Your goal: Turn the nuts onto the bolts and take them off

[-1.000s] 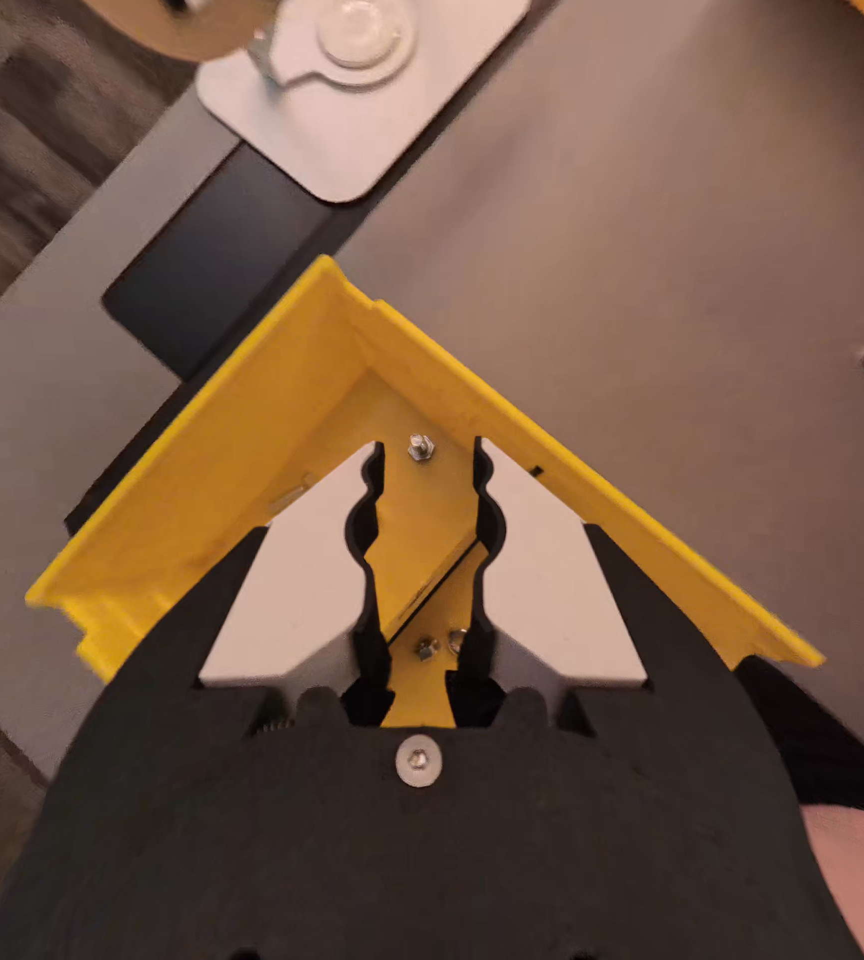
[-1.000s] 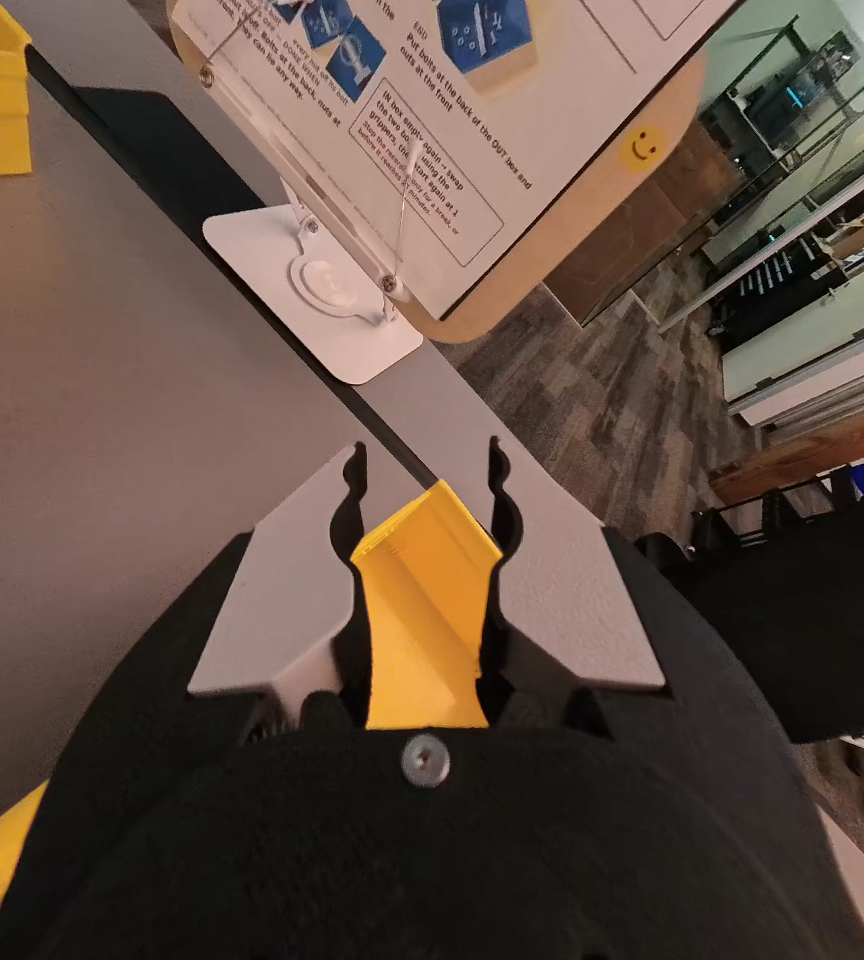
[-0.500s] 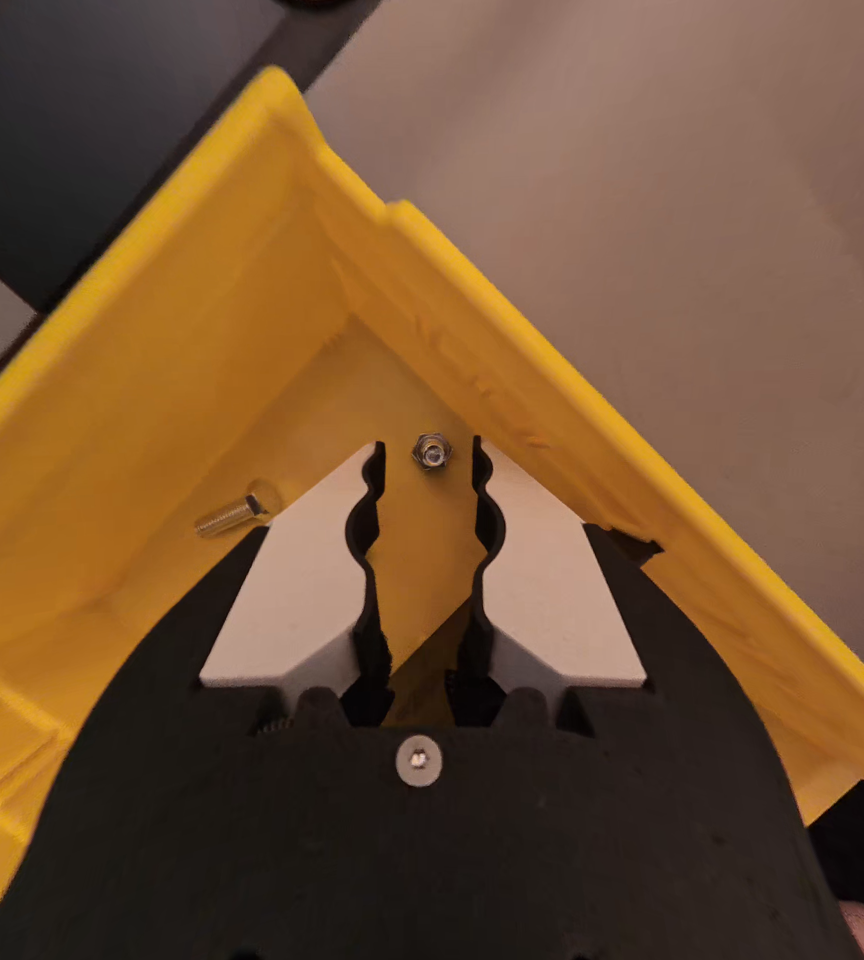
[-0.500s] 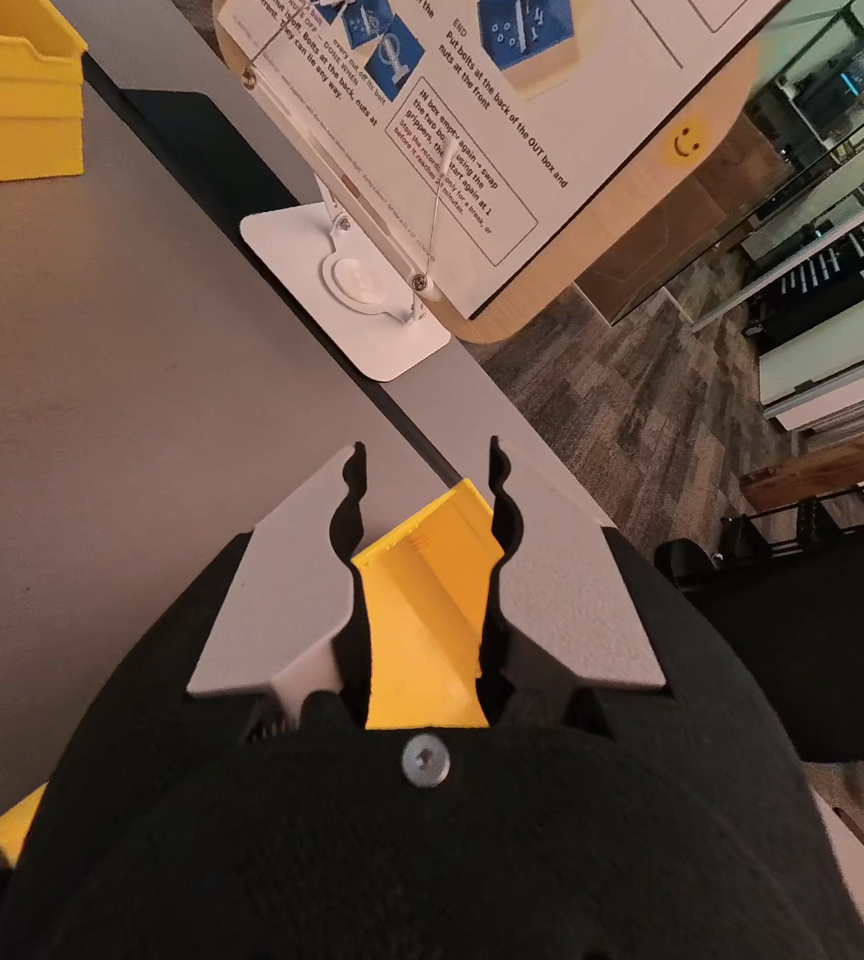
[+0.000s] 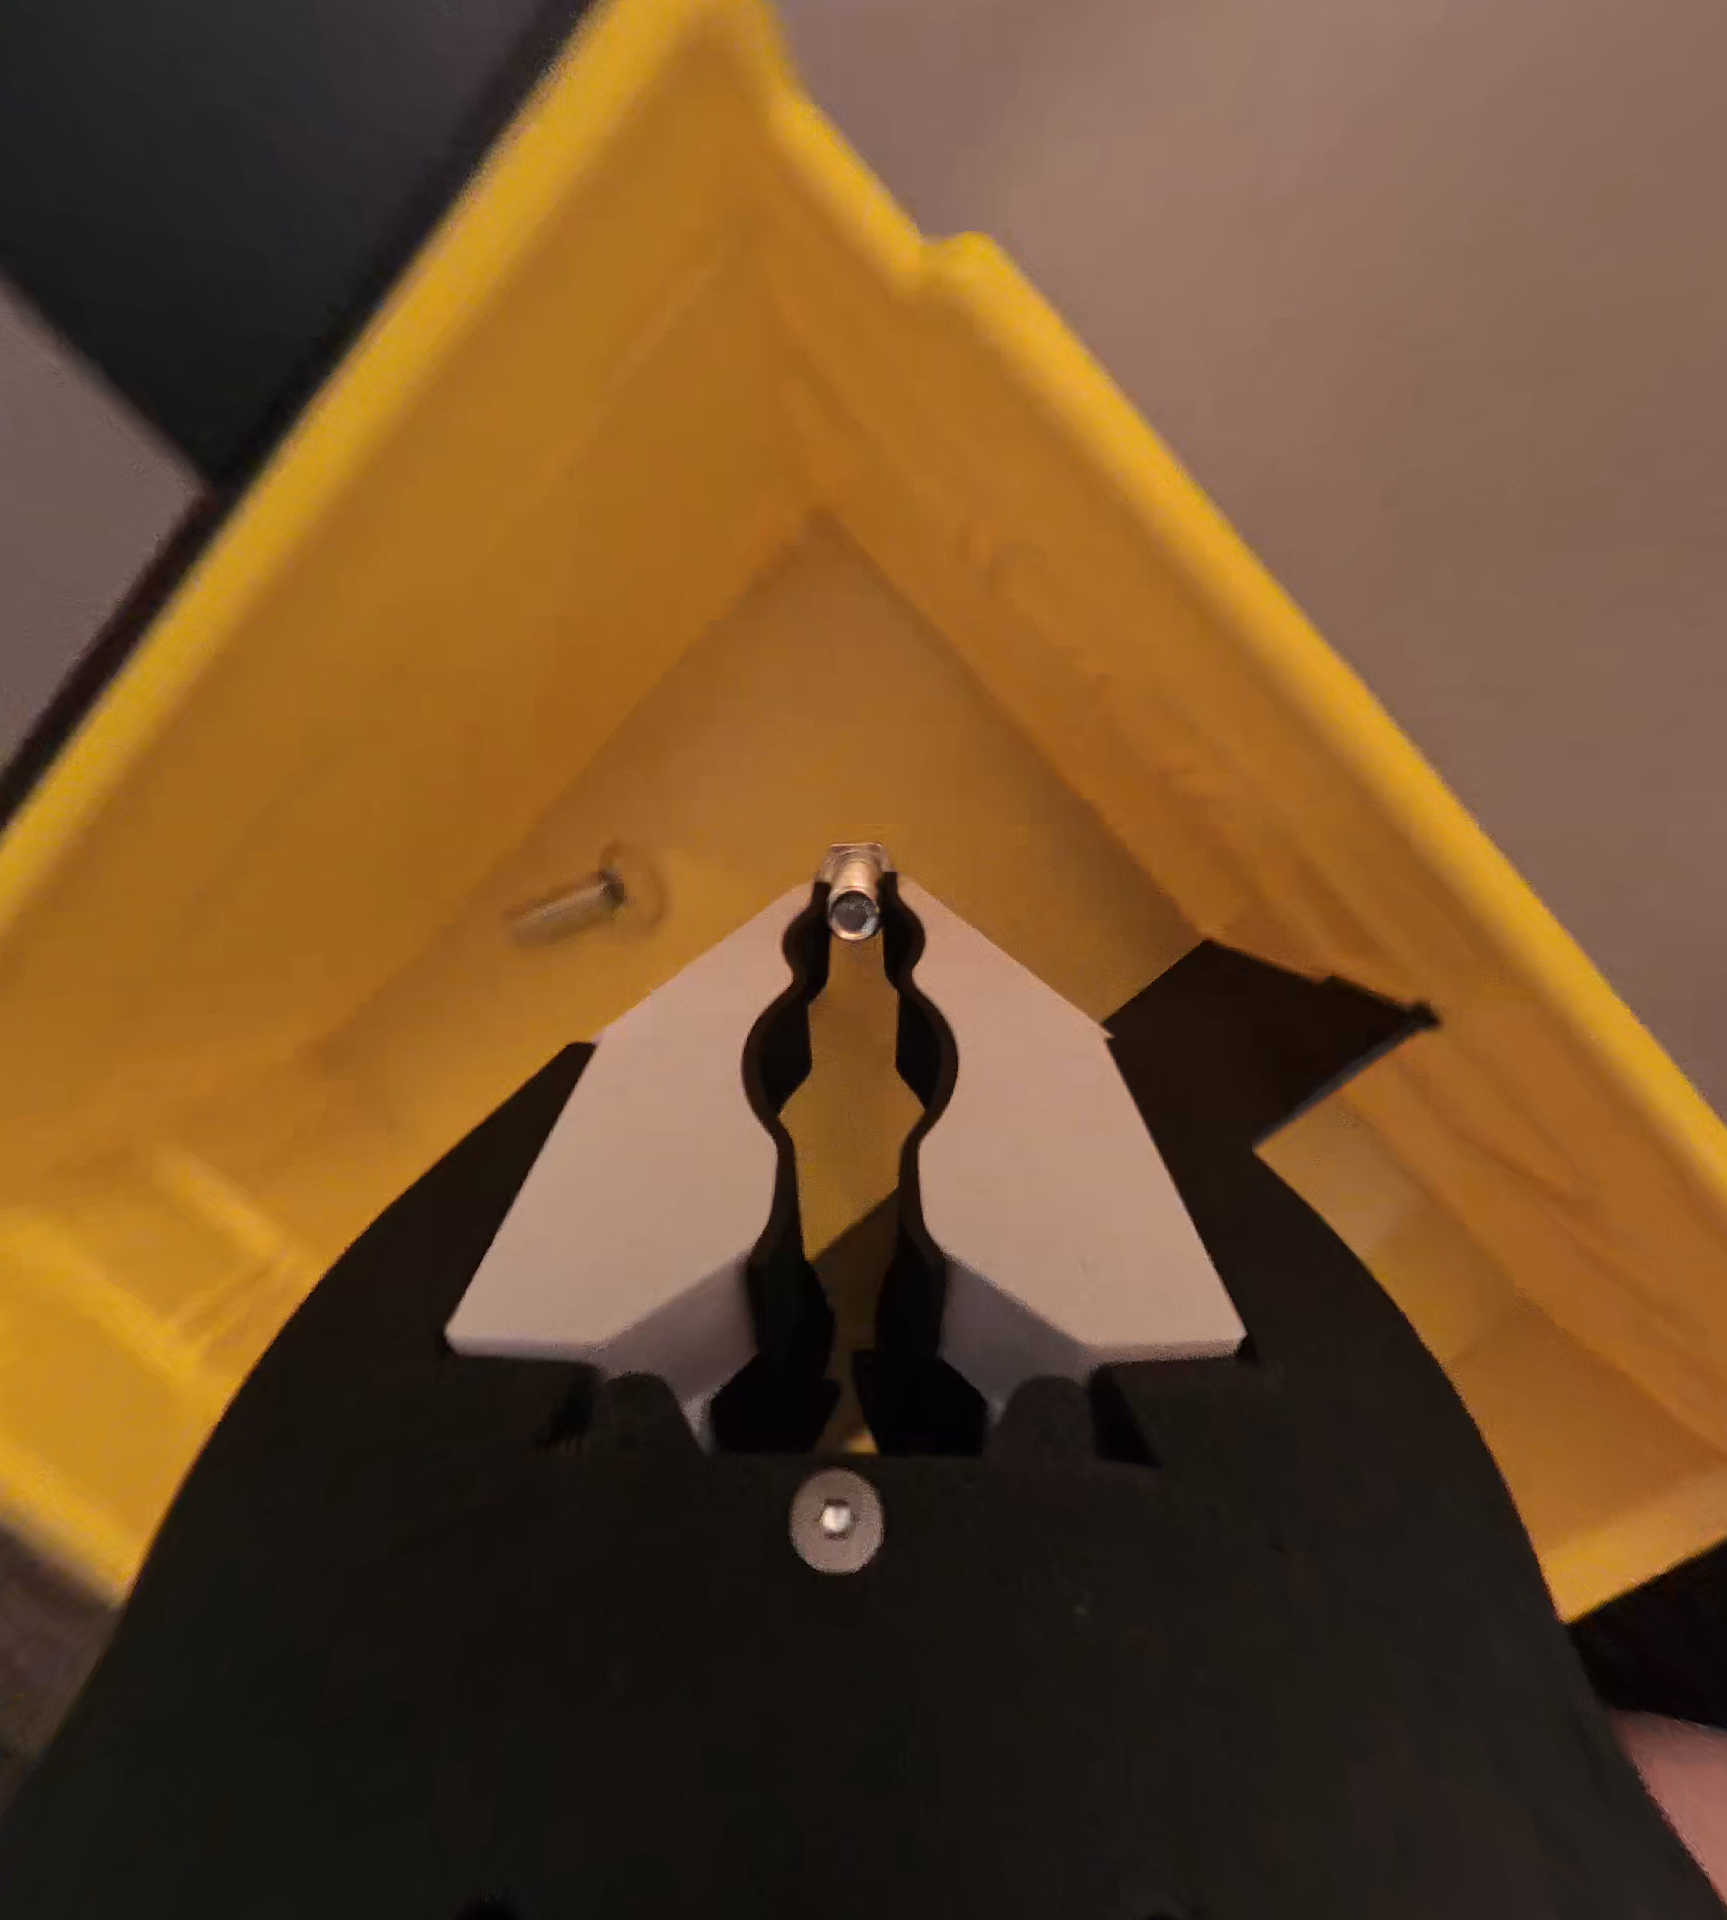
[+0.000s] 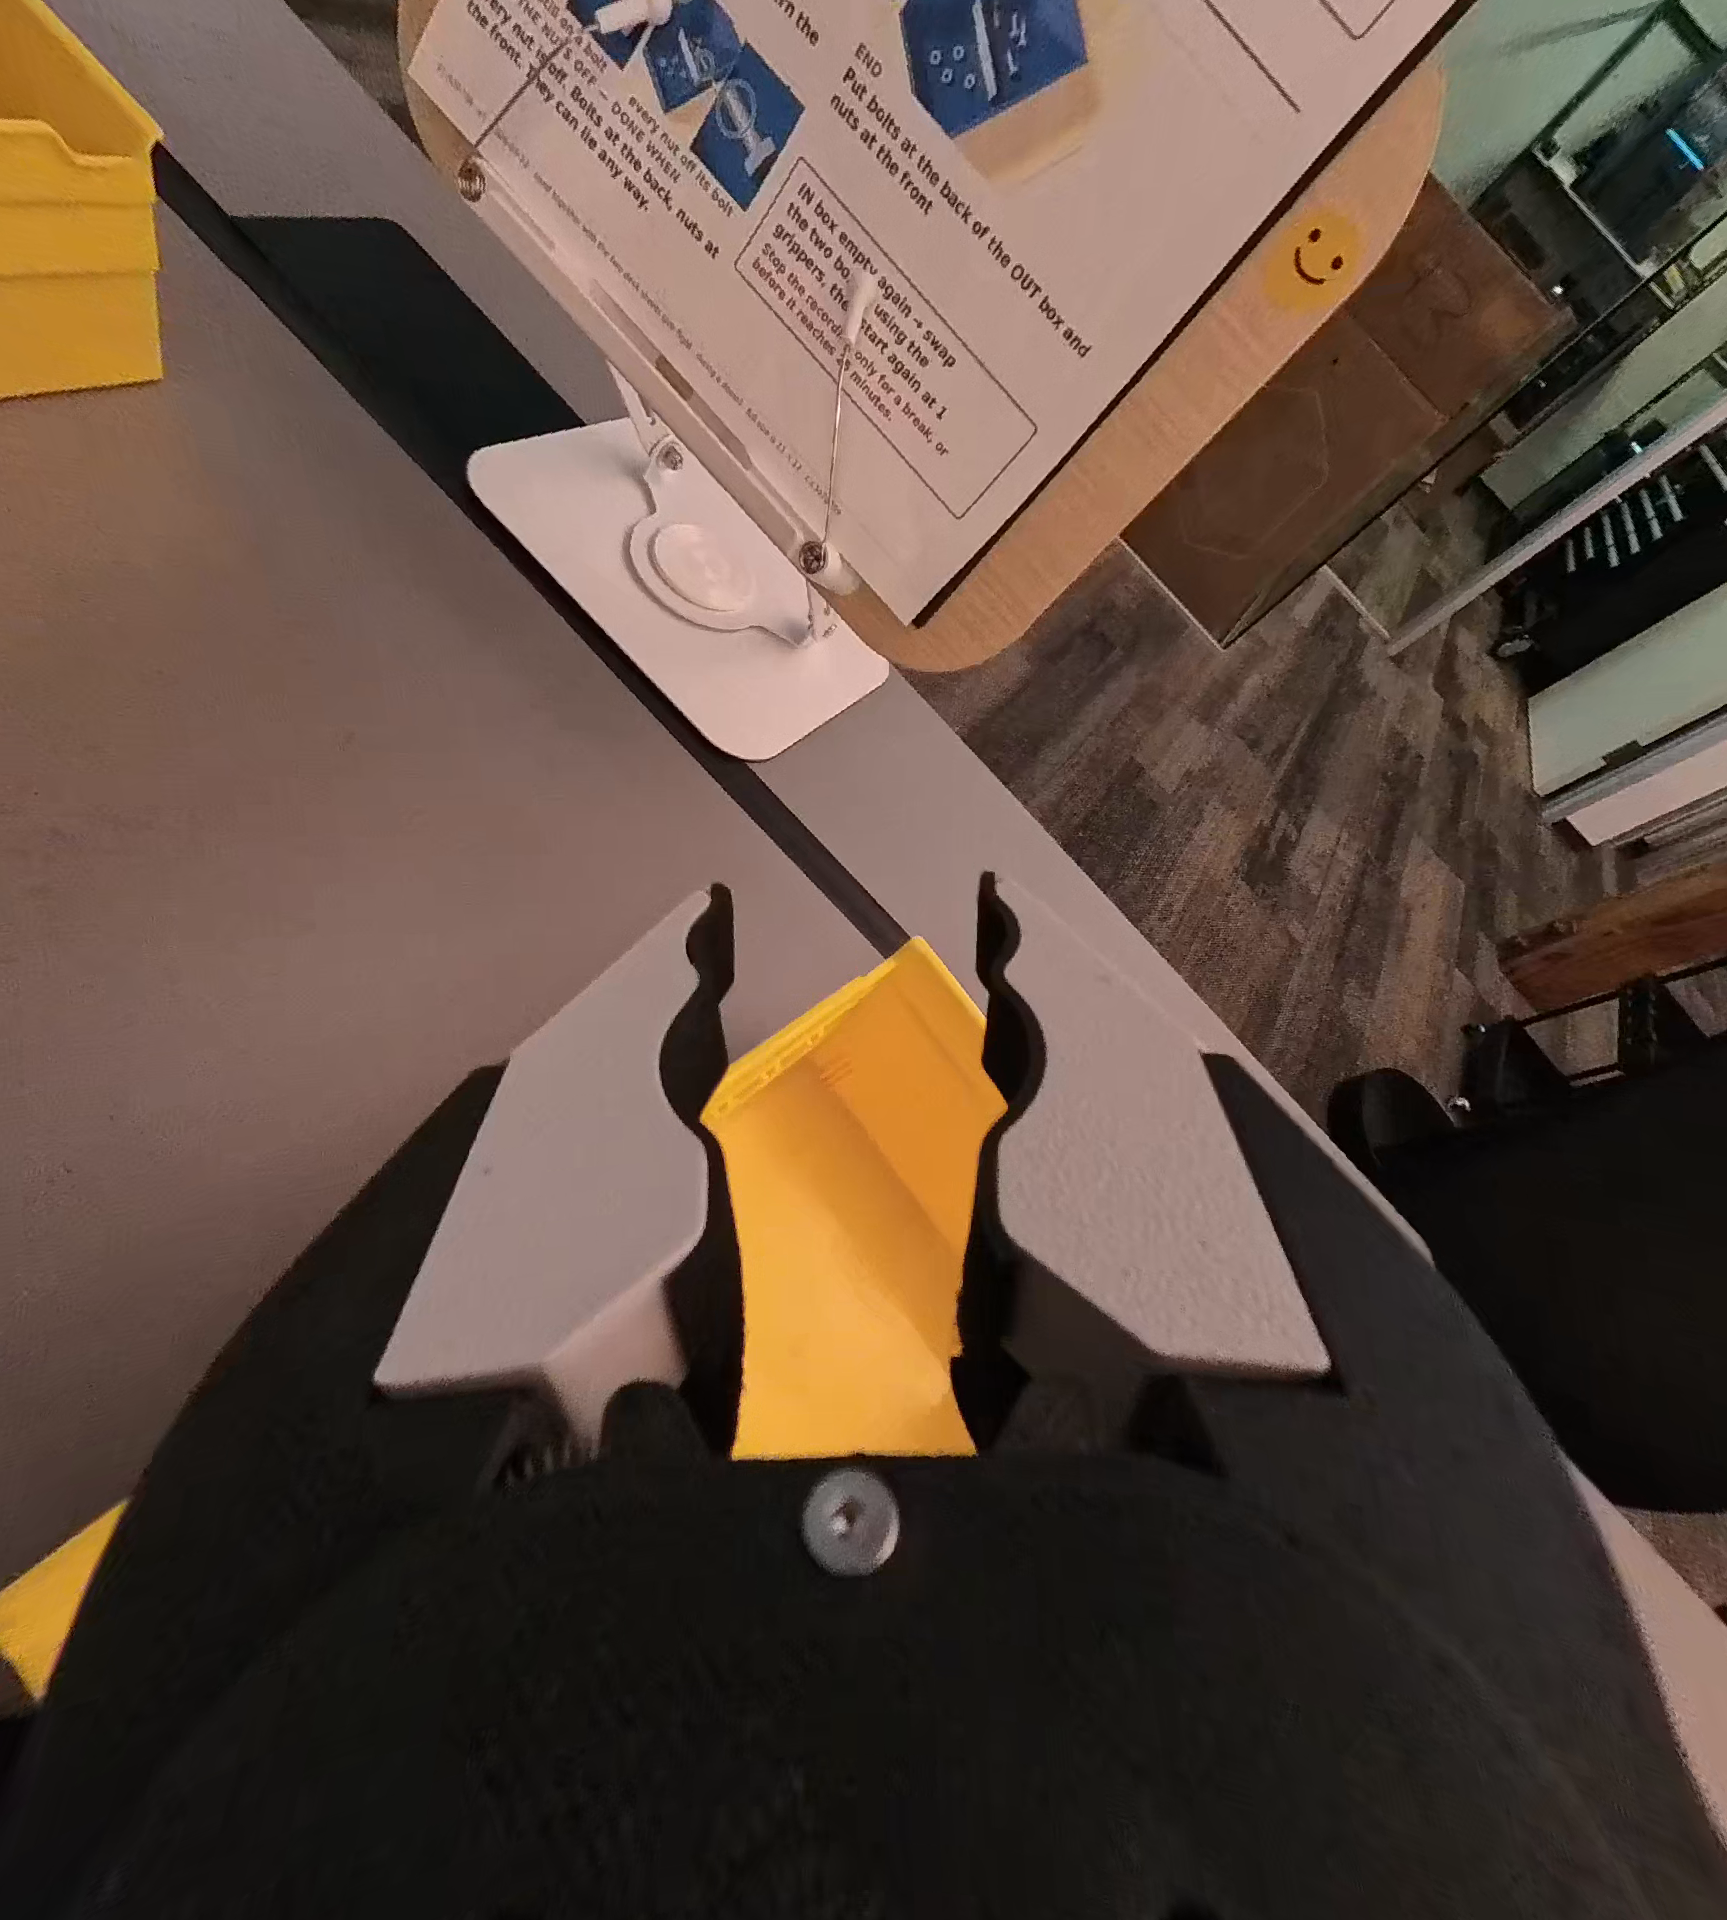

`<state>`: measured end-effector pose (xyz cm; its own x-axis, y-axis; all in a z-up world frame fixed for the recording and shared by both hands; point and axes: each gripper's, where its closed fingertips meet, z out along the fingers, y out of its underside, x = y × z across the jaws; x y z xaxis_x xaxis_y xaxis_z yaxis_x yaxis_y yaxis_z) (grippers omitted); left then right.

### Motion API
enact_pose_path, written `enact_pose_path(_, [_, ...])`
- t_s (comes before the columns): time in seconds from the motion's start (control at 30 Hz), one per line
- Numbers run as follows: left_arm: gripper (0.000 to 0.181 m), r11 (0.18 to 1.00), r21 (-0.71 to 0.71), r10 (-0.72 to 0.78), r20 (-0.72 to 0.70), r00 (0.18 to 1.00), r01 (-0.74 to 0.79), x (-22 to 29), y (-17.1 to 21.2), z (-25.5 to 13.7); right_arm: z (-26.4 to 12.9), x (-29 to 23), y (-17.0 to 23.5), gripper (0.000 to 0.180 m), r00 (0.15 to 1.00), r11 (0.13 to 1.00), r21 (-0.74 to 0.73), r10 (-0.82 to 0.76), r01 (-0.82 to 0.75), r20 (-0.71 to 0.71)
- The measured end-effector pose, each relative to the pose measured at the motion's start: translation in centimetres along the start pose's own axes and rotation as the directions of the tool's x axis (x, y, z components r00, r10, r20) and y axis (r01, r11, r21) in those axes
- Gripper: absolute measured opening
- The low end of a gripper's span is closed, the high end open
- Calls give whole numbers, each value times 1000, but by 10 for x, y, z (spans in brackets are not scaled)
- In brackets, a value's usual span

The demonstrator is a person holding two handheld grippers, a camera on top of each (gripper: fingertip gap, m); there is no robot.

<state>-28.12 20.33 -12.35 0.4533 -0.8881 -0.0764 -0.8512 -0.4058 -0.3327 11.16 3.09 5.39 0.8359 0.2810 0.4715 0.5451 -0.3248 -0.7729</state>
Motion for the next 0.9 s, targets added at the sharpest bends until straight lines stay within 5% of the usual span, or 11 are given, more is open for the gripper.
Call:
enact_pose_path(0.03, [8, 1000, 9, -25, 45, 999, 25, -7, 2, -14, 1, 1, -1, 47, 1000, 1000, 11, 13, -13, 3])
enact_pose_path(0.2, [8, 957, 291, -55, 188, 981, -2, 13, -30, -123, 4, -12, -21, 47, 998, 994, 95, 40, -45, 53])
enact_pose_path(0.33, [8, 794, 570, 186, 105, 977, -213, 119, -85, -186, 8, -57, -42, 48, 973, 986, 159, 3, -42, 232])
enact_pose_path(0.43, [8, 727, 637, 319, 15, 948, -255, 188, -115, -201, 3, -103, -57, 56, 905, 975, 218, -61, -35, 422])
enact_pose_path(0.6, [8, 748, 592, 387, -24, 922, -298, 227, -127, -170, -6, -133, -56, 59, 823, 972, 236, -121, -16, 555])
enact_pose_path(0.9, [8, 902, 254, 393, -145, 908, -350, 229, -111, -53, 10, -135, -6, 58, 800, 993, 47, -114, 107, 588])
